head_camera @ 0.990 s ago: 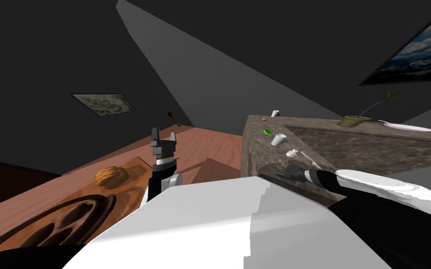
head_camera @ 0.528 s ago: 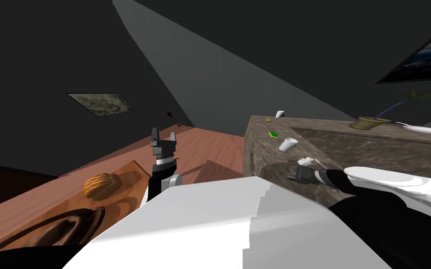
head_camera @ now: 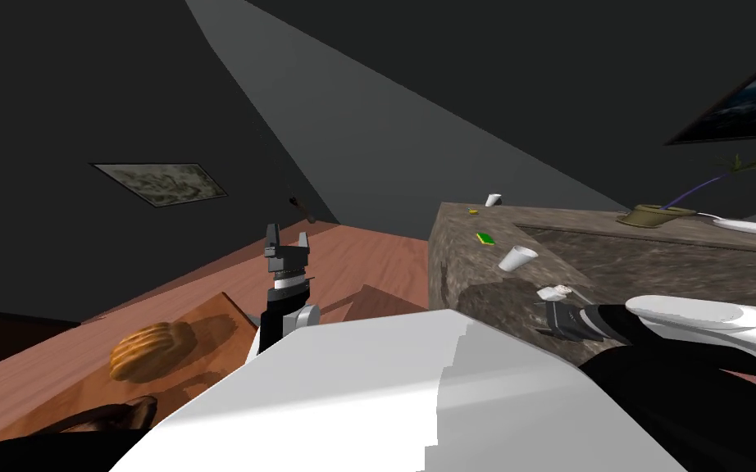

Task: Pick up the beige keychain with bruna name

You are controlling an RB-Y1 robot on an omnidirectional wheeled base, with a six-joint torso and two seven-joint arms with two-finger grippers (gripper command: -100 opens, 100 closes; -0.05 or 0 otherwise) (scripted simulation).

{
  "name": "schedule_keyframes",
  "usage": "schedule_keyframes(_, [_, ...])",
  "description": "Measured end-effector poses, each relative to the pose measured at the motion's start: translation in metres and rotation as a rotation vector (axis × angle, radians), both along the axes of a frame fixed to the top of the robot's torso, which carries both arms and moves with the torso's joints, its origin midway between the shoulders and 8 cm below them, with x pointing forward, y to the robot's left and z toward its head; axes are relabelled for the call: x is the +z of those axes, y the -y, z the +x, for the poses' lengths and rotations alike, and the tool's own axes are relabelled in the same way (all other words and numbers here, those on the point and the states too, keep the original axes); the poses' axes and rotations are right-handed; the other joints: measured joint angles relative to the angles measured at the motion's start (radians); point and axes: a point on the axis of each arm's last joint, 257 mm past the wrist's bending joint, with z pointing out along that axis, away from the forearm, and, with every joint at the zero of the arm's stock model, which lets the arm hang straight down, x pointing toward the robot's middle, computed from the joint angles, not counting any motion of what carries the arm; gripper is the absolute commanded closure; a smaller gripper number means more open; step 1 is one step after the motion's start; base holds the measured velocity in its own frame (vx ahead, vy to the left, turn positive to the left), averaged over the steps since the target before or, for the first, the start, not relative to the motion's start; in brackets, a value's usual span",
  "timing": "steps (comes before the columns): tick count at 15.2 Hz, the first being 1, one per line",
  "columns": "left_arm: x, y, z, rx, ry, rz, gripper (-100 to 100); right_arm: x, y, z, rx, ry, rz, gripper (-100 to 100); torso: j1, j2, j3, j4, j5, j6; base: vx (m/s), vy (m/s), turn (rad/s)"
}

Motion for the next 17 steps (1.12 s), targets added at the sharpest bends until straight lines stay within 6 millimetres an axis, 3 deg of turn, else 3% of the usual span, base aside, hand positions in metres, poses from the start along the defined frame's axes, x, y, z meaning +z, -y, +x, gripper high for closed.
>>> schedule_keyframes(6, [0.0,0.0,0.0,0.0,0.0,0.0,0,-0.019,-0.001,-0.023,-0.027,0.003,0.002,-100,-0.007,0.008,0.005,0.002,-0.002,0.0,0.012,-0.031,0.087])
schedule_keyframes(7, [0.0,0.0,0.0,0.0,0.0,0.0,0,-0.02,-0.002,-0.024,-0.027,0.003,0.003,100,-0.009,0.008,0.005,0.002,-0.004,0.0,0.001,-0.007,0.001])
schedule_keyframes(12, [0.0,0.0,0.0,0.0,0.0,0.0,0,-0.021,-0.002,-0.025,-0.027,0.002,0.004,100,-0.01,0.008,0.004,0.002,-0.004,-0.001,-0.001,0.002,-0.019])
schedule_keyframes(16, [0.0,0.0,0.0,0.0,0.0,0.0,0,-0.007,0.0,-0.01,-0.007,-0.004,-0.004,100,-0.007,0.009,0.005,0.002,-0.003,-0.001,-0.017,0.035,-0.092])
schedule_keyframes(17, [0.0,0.0,0.0,0.0,0.0,0.0,0,-0.006,0.0,-0.009,-0.008,-0.004,-0.003,-100,-0.007,0.008,0.005,0.002,-0.003,-0.001,-0.008,0.016,-0.003])
